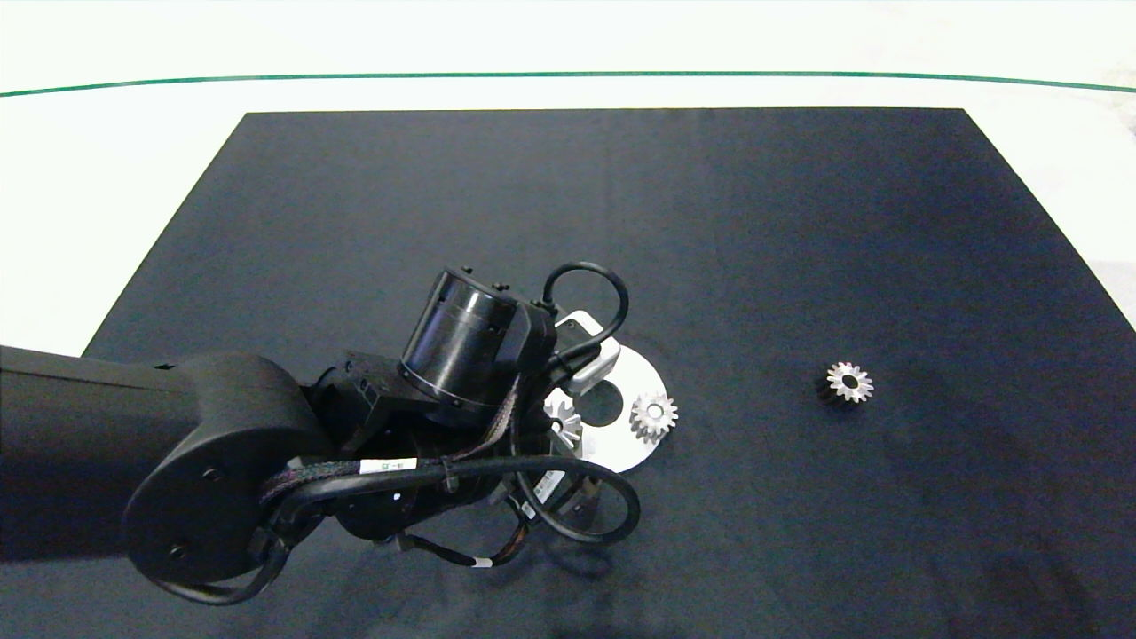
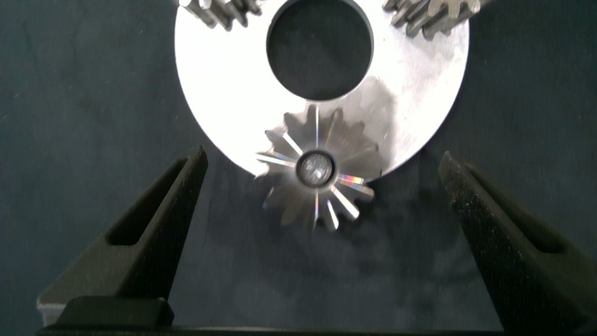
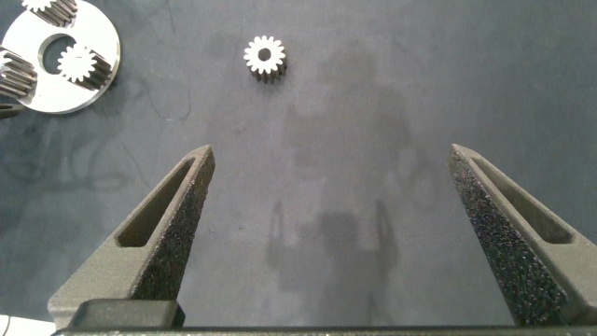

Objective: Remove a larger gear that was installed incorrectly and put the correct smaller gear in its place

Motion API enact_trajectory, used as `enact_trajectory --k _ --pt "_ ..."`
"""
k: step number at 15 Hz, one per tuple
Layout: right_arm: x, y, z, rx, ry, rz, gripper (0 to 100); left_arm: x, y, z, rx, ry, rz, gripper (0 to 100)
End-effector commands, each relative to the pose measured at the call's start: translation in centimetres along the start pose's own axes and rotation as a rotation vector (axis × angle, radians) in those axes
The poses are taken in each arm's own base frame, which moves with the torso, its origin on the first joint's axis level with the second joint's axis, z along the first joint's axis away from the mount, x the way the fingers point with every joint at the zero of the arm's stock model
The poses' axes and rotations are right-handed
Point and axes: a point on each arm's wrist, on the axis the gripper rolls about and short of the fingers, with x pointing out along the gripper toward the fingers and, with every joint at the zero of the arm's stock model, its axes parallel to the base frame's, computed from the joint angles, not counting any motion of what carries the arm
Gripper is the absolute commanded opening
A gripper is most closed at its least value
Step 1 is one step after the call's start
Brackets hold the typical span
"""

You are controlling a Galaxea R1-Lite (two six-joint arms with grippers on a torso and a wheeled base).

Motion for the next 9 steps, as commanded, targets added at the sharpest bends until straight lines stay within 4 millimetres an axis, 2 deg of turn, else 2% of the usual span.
enact_trajectory --k 1,4,9 --pt "-0.02 0.00 -0.02 0.000 0.001 0.000 100 0.87 -0.22 -0.18 0.003 0.020 -0.002 100" --pt "-0.11 0.00 -0.08 0.000 -0.001 0.000 100 1.28 -0.11 -0.30 -0.005 0.025 0.001 99" --pt "-0.06 0.01 -0.16 0.000 0.001 0.000 100 1.44 -0.11 -0.36 -0.008 0.029 0.003 90"
